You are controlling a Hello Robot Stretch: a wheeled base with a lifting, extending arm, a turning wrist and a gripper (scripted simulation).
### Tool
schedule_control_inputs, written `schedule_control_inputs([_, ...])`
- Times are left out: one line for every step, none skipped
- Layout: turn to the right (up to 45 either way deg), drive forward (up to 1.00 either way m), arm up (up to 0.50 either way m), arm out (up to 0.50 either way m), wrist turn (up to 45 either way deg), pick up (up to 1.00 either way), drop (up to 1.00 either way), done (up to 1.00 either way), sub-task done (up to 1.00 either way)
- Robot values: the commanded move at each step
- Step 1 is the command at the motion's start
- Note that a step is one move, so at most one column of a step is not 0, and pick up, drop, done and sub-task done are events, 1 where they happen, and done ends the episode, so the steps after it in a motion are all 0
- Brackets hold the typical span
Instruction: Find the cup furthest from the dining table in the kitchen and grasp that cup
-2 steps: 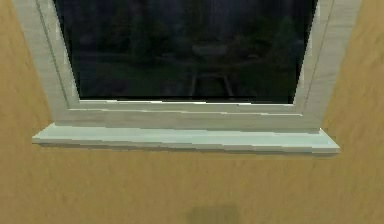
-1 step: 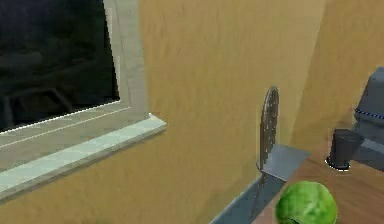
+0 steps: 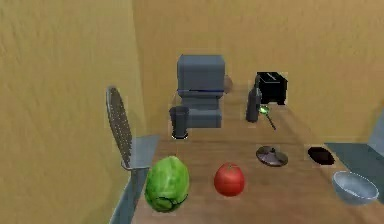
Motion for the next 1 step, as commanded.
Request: schedule_control_inputs([45.0,0.00,0.00,0.00,0.0,0.00,0.00,0.00,0.00])
